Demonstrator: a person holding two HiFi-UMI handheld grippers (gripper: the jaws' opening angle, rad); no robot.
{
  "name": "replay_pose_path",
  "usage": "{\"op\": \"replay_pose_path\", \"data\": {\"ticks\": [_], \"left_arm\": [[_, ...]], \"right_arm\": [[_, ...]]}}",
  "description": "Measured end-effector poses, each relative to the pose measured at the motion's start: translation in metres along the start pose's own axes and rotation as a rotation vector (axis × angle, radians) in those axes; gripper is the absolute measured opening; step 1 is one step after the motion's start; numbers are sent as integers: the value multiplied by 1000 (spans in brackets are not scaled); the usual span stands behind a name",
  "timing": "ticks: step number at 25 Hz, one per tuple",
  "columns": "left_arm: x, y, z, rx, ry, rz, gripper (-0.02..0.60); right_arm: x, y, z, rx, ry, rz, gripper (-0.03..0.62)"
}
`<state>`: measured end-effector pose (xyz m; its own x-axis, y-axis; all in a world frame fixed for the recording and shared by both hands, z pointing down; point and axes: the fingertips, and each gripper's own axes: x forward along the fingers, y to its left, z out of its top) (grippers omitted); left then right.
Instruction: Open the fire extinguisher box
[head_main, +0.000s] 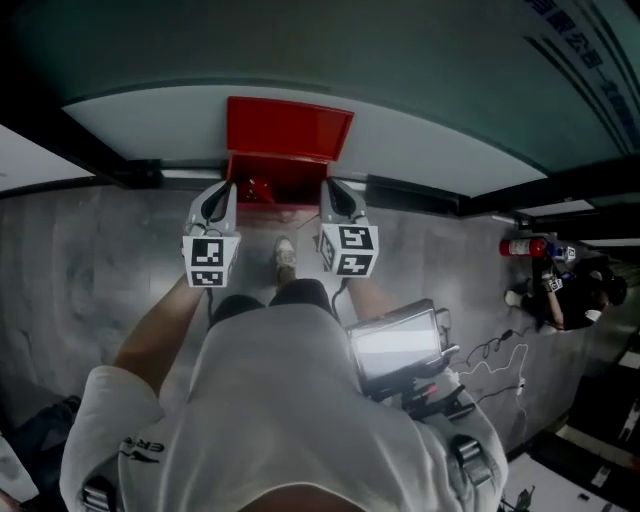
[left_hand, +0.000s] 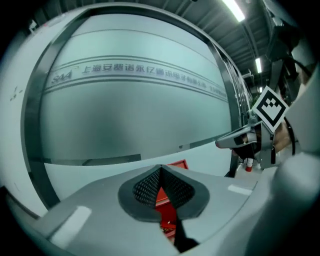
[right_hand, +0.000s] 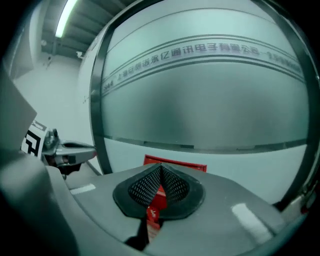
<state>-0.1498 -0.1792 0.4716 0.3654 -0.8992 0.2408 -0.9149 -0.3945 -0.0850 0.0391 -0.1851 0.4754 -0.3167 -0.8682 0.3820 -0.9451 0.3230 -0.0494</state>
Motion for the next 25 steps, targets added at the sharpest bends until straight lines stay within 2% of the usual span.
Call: {"op": "replay_pose_path", "data": {"ticks": [4,8,14,20,25], "left_arm": [[-48,-16,18,-88,-53,-41,3],[-90,-33,34,-150,-83,-87,3],[-127,-55,39,-234,-75,-85,3],[-143,-70,54,-250,-87,-81,3],[-146,-84,56,-253,-85,-79,3]], "right_arm": [[-55,29,4,110,-31,61,12],[-106,57,2,145,-54,111,12],[-160,66,-6,175,-50,154,12],[-181,67,-9,179,-31,210,12],[-192,65,-14,195,-31,221,12]]}}
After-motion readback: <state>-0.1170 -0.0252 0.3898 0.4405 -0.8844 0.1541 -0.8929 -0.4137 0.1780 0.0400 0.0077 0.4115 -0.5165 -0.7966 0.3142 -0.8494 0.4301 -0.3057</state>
